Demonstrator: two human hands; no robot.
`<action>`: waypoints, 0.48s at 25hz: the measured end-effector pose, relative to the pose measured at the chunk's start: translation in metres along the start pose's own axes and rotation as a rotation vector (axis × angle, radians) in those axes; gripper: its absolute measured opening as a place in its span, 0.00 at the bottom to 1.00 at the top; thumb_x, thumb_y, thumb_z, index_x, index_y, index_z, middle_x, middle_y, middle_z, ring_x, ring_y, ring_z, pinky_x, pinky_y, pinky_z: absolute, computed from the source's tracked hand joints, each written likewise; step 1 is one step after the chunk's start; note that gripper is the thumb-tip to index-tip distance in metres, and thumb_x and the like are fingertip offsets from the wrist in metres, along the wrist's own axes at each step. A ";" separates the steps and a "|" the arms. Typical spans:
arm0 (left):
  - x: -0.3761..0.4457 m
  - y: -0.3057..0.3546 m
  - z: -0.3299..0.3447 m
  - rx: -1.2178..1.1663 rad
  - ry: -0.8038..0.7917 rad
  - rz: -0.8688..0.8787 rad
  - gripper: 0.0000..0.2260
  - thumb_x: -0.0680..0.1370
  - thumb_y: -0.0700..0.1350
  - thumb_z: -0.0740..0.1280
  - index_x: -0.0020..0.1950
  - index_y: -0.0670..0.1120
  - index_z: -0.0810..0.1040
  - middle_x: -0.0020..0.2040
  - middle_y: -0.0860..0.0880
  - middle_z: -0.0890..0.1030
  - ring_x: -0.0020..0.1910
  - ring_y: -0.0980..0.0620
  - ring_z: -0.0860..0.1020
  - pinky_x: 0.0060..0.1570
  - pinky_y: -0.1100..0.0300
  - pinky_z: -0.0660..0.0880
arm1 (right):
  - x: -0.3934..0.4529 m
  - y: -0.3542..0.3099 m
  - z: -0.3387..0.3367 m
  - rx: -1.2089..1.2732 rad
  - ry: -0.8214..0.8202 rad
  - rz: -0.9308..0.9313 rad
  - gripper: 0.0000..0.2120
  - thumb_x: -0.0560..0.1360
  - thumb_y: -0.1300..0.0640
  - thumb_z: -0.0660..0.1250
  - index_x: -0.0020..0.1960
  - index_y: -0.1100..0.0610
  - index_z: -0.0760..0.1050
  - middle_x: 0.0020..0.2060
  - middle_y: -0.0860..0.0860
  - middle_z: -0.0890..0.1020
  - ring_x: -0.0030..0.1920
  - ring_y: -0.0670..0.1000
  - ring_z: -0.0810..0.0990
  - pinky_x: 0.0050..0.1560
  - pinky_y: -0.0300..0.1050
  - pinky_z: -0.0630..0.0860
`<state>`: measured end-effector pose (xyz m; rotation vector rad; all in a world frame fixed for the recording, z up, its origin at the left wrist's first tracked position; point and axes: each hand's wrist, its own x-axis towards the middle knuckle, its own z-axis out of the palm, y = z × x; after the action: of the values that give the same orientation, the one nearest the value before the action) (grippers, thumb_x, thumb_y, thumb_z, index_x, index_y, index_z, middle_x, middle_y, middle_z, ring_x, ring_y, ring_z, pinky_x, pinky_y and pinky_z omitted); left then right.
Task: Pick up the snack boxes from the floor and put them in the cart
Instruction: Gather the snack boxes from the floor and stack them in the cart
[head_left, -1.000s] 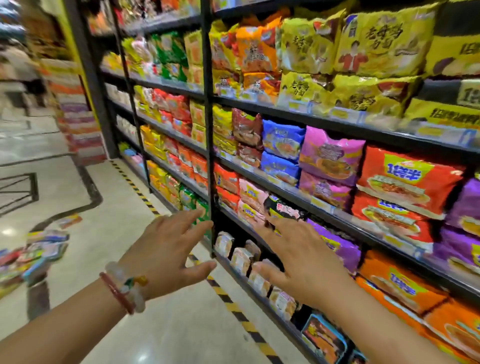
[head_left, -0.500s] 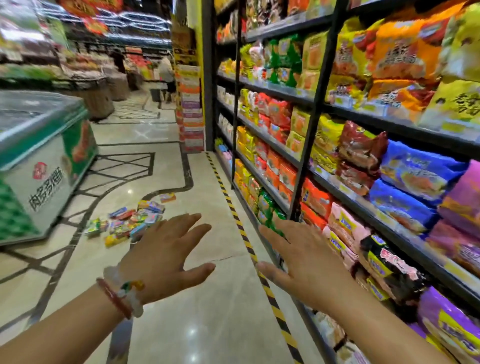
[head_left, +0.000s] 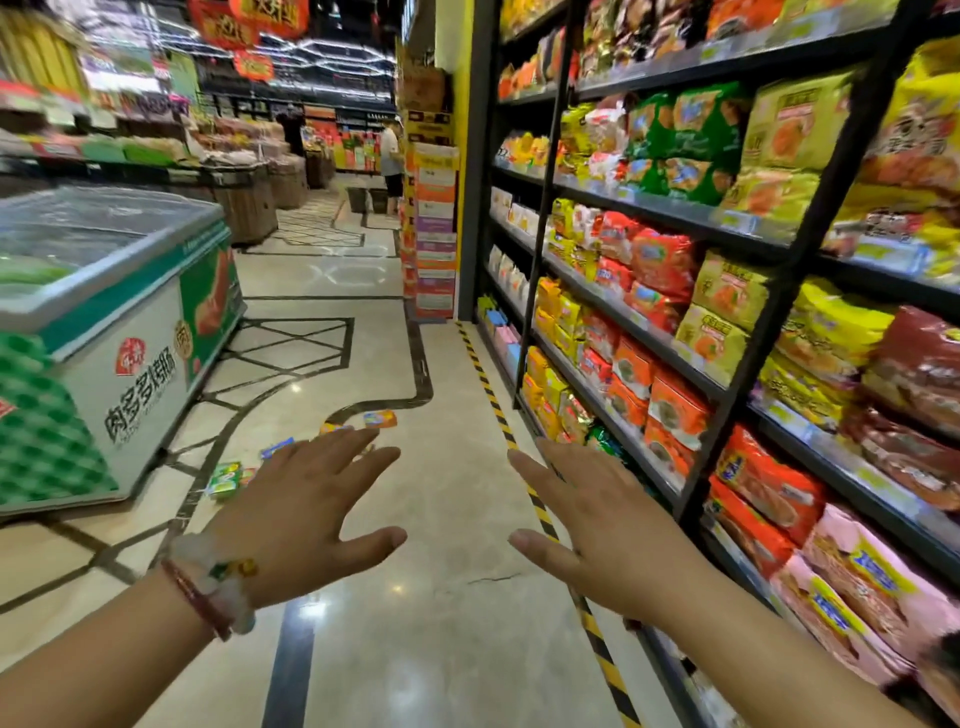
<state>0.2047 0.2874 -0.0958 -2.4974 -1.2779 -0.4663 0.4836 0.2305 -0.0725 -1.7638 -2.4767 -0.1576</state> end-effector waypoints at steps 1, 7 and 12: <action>0.004 -0.017 0.004 0.033 0.010 -0.001 0.35 0.75 0.71 0.45 0.63 0.49 0.77 0.61 0.45 0.79 0.56 0.44 0.80 0.49 0.45 0.78 | 0.019 -0.002 0.006 -0.003 0.004 -0.015 0.35 0.72 0.30 0.40 0.76 0.39 0.36 0.77 0.45 0.44 0.76 0.48 0.42 0.66 0.39 0.32; 0.022 -0.104 0.037 0.093 -0.009 -0.038 0.35 0.76 0.69 0.44 0.65 0.49 0.76 0.61 0.46 0.79 0.55 0.45 0.80 0.50 0.52 0.77 | 0.121 -0.006 0.039 -0.017 -0.058 -0.125 0.37 0.68 0.29 0.34 0.75 0.39 0.34 0.77 0.46 0.42 0.76 0.48 0.40 0.61 0.36 0.25; 0.052 -0.178 0.083 0.100 -0.048 -0.099 0.32 0.74 0.68 0.51 0.66 0.48 0.74 0.63 0.44 0.78 0.57 0.44 0.79 0.51 0.48 0.77 | 0.227 0.001 0.076 -0.008 -0.058 -0.216 0.42 0.62 0.26 0.25 0.75 0.39 0.34 0.77 0.45 0.42 0.76 0.48 0.41 0.57 0.33 0.22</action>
<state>0.0997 0.4582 -0.1290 -2.3850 -1.4122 -0.3576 0.4095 0.4537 -0.1159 -1.5204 -2.7080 -0.1344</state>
